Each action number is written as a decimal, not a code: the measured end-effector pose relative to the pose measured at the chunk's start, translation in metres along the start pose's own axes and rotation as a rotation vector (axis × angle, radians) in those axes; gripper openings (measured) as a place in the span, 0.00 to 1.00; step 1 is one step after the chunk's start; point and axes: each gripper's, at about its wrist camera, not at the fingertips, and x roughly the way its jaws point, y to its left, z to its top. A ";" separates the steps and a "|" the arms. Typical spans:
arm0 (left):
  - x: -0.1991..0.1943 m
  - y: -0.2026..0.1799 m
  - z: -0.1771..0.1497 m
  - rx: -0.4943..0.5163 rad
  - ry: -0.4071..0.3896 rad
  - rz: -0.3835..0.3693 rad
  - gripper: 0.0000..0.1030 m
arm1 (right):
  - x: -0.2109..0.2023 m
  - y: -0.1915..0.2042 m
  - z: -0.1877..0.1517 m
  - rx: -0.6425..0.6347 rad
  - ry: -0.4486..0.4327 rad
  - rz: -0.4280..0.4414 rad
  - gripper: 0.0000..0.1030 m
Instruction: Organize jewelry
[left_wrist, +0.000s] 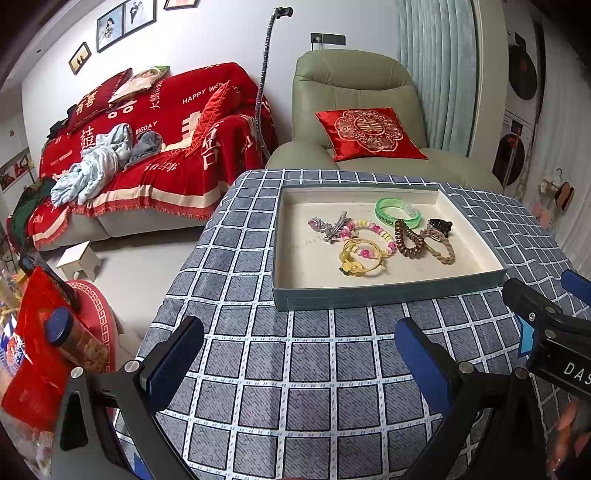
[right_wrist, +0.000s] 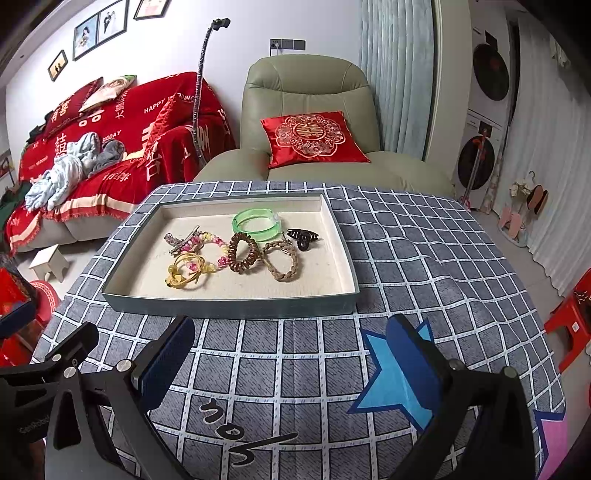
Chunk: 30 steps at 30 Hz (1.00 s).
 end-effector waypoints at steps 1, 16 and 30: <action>0.000 0.000 0.000 0.000 0.000 0.000 1.00 | 0.000 0.000 0.000 0.000 0.000 -0.001 1.00; 0.001 0.004 -0.001 -0.003 0.004 0.009 1.00 | 0.000 0.000 0.000 -0.001 -0.001 0.001 1.00; 0.002 0.005 -0.002 -0.006 0.011 0.007 1.00 | 0.000 0.002 0.000 -0.001 0.000 0.002 1.00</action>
